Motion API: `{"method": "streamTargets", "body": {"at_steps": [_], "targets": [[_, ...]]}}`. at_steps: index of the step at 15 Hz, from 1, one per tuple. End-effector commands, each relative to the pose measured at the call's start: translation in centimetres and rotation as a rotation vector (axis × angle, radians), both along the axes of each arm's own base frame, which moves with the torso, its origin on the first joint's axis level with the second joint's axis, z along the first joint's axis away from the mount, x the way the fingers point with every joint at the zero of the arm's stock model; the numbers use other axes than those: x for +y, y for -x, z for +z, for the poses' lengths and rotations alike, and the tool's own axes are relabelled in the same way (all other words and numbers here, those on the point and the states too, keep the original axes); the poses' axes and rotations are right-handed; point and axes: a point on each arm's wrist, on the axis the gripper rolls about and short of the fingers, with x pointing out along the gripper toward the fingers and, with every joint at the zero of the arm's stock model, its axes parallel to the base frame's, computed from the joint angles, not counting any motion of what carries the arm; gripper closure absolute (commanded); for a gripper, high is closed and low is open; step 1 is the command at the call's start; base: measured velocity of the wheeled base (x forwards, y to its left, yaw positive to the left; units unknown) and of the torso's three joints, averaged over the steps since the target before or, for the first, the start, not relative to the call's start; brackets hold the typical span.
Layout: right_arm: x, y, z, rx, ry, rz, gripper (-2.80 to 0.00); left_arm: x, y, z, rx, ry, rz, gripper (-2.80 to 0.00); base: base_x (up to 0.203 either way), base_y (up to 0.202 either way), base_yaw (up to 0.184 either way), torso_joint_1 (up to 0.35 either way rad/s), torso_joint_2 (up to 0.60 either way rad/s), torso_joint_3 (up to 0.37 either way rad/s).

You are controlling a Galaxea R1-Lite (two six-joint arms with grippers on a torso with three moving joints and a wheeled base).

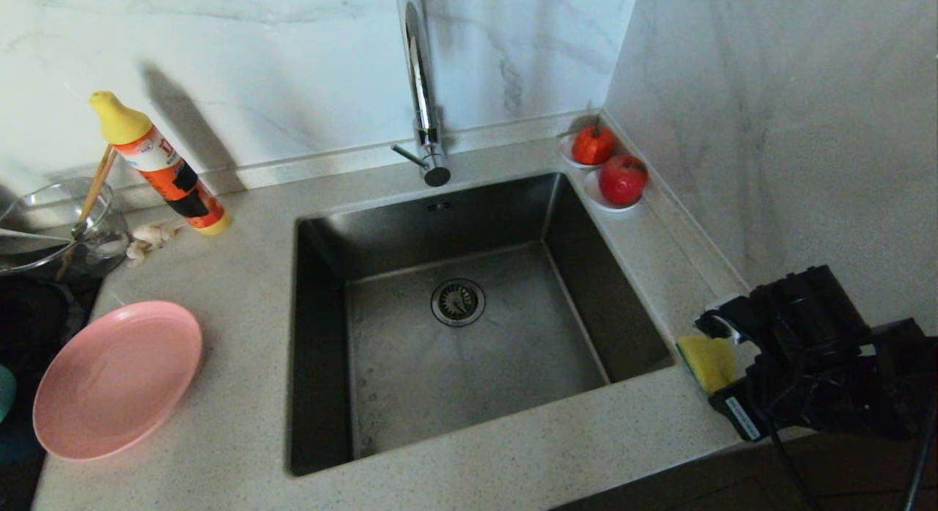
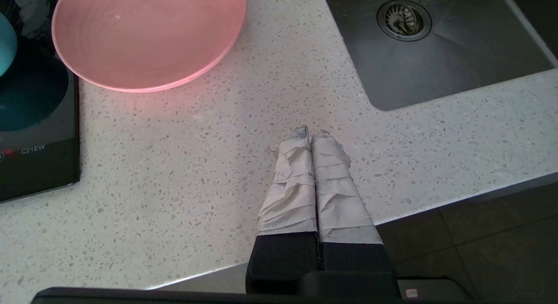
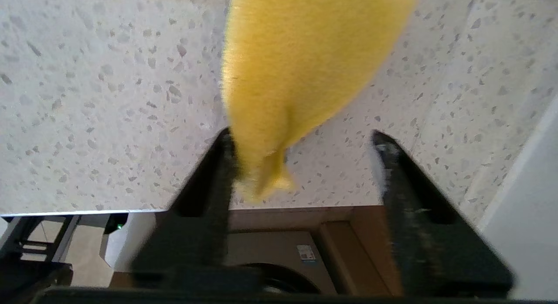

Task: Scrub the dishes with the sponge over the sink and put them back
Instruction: Put down the sponge

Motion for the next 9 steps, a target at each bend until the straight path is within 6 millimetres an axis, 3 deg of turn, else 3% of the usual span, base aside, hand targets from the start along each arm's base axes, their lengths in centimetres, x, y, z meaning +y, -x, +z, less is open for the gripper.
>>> {"method": "streamTargets", "body": {"at_steps": [1,9], "targets": [[0.06,-0.08,0.76,-0.03,-0.012,-0.001,-2.8,0.0,0.01,-0.01,0.0,-0.001,-0.001,0.0,0.0,0.0,0.0,0.0,0.0,0.0],[-0.31,0.81,0.68,-0.017,0.017,0.019,-2.8,0.0,0.0,-0.03,0.0,-0.001,-0.001,0.0,0.0,0.0,0.0,0.0,0.0,0.0]]}}
